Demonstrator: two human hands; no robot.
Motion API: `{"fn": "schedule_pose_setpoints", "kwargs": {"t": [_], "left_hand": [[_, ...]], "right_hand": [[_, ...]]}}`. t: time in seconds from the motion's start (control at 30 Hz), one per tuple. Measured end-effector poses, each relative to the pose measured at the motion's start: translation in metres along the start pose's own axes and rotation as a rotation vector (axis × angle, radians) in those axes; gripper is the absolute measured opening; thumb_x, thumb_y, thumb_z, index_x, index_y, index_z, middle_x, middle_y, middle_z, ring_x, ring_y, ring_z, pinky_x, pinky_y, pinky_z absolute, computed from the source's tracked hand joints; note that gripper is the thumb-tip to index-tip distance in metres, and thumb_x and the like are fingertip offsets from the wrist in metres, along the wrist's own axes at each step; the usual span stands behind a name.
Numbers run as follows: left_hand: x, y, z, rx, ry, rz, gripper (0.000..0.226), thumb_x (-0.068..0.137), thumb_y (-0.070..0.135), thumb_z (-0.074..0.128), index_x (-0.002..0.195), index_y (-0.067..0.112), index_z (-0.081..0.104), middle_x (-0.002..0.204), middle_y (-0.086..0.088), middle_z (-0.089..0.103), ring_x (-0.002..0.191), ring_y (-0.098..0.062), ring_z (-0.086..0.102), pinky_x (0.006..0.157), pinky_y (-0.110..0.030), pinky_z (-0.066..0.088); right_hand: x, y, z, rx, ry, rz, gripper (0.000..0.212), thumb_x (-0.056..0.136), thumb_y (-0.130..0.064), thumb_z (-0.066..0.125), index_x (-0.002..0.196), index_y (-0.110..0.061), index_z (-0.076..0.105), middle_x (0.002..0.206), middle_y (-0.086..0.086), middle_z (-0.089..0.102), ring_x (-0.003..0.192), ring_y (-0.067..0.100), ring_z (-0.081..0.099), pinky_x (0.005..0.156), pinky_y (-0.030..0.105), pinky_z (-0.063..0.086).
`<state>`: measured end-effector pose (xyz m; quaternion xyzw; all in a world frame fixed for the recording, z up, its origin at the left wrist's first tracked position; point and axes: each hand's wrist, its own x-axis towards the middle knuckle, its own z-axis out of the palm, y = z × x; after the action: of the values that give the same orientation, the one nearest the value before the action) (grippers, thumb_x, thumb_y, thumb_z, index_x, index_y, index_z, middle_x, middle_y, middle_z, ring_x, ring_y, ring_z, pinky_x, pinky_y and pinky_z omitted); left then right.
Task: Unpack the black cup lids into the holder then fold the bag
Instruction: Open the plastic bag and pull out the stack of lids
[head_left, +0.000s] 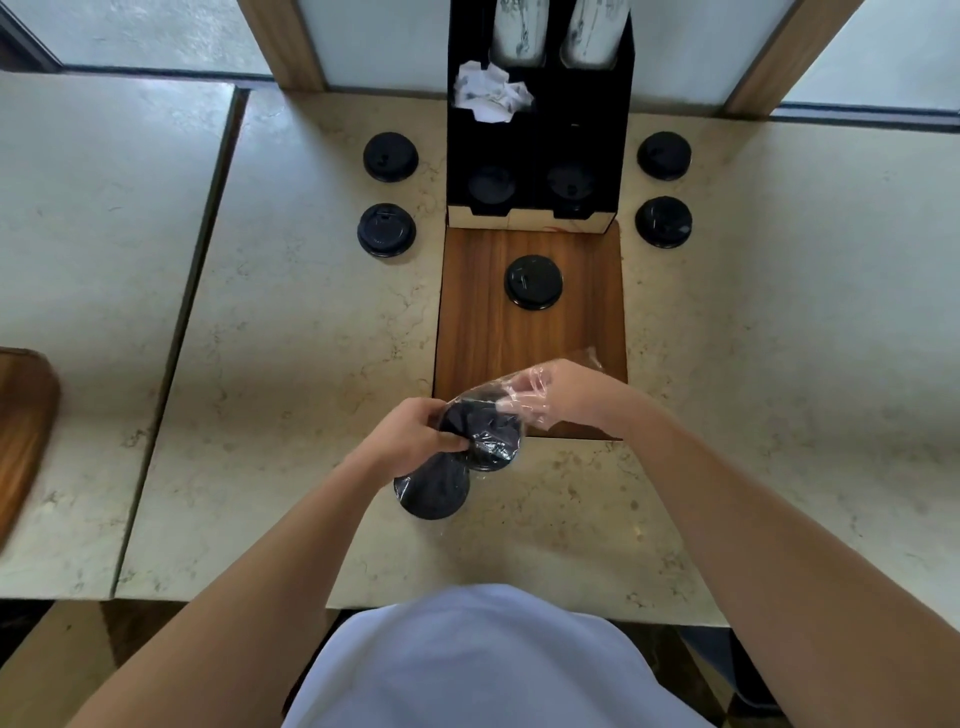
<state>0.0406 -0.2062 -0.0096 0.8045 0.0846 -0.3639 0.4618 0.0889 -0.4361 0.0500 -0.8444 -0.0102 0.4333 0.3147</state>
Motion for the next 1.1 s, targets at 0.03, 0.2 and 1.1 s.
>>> {"fn": "schedule_pose_setpoints", "kwargs": {"t": [0.03,0.2,1.1], "left_hand": [[0.000,0.000,-0.002,-0.007,0.007,0.005,0.019,0.087,0.015,0.081,0.095,0.032,0.077,0.089,0.014,0.081,0.091,-0.010,0.072,0.074,-0.027,0.050],[0.001,0.000,-0.005,-0.007,0.035,0.051,0.021,0.091,0.021,0.078,0.110,0.028,0.076,0.104,0.009,0.079,0.097,-0.014,0.072,0.081,-0.034,0.054],[0.001,-0.036,-0.033,0.263,0.099,-0.176,0.051,0.086,0.028,0.079,0.134,0.023,0.061,0.122,-0.004,0.067,0.117,-0.029,0.060,0.087,-0.038,0.052]], "right_hand": [[0.001,-0.002,-0.001,0.009,-0.027,0.010,0.025,0.092,-0.043,0.072,0.110,-0.026,0.069,0.106,0.000,0.076,0.092,0.014,0.070,0.084,0.026,0.055],[0.011,-0.004,0.003,-0.074,-0.062,0.008,0.025,0.093,-0.041,0.071,0.116,-0.030,0.070,0.095,-0.005,0.071,0.087,0.011,0.068,0.075,0.024,0.058],[0.015,0.023,-0.049,0.583,0.526,-0.085,0.012,0.097,-0.031,0.063,0.101,-0.027,0.053,0.108,-0.001,0.062,0.103,0.023,0.067,0.071,0.034,0.065]]}}
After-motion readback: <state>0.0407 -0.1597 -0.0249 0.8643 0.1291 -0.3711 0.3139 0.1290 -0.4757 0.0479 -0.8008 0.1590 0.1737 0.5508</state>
